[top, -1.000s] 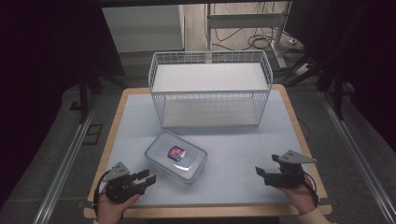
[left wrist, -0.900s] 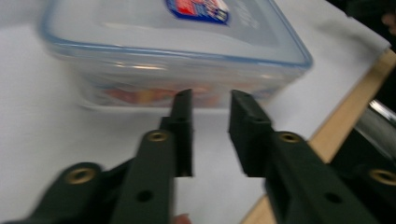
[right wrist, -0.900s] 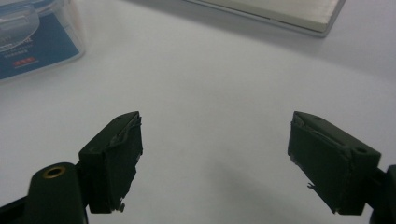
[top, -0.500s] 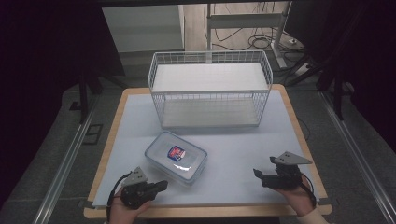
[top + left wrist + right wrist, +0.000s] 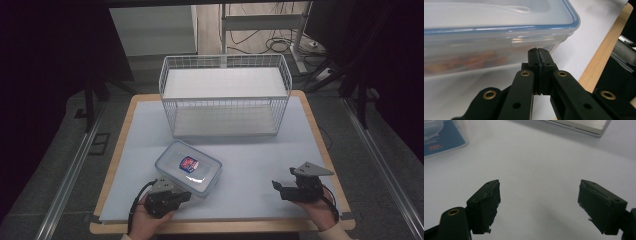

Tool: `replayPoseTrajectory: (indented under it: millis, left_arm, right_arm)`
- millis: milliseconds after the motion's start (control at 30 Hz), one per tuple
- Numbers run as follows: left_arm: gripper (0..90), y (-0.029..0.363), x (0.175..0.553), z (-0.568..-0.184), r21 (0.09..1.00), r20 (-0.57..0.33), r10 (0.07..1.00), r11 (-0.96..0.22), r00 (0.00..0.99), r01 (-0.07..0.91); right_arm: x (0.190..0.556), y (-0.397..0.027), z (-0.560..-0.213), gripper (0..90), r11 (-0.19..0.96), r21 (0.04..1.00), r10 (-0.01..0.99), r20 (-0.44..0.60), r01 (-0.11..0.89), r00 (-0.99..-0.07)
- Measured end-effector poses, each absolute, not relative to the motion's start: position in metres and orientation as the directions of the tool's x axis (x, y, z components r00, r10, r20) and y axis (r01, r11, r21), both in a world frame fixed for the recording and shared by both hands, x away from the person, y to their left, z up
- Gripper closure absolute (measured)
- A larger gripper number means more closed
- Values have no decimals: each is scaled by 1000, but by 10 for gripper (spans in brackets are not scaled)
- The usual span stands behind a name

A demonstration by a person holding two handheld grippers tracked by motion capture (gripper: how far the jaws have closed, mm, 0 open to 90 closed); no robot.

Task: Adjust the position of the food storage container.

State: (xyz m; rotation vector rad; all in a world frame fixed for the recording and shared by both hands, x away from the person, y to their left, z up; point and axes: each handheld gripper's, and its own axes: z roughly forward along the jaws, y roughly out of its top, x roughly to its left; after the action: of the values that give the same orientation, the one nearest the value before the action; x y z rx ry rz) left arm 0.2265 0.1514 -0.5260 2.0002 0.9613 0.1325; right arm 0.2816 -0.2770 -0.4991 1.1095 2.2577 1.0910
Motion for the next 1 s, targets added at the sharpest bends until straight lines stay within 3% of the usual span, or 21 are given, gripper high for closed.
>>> replayPoseTrajectory:
  millis: [1000]
  left_arm:
    - [895, 98, 265, -526, 759, -244, 675, -314, 696, 570]
  right_arm:
    - [282, -278, -501, 192, 384, 782, 798, -14, 491, -602]
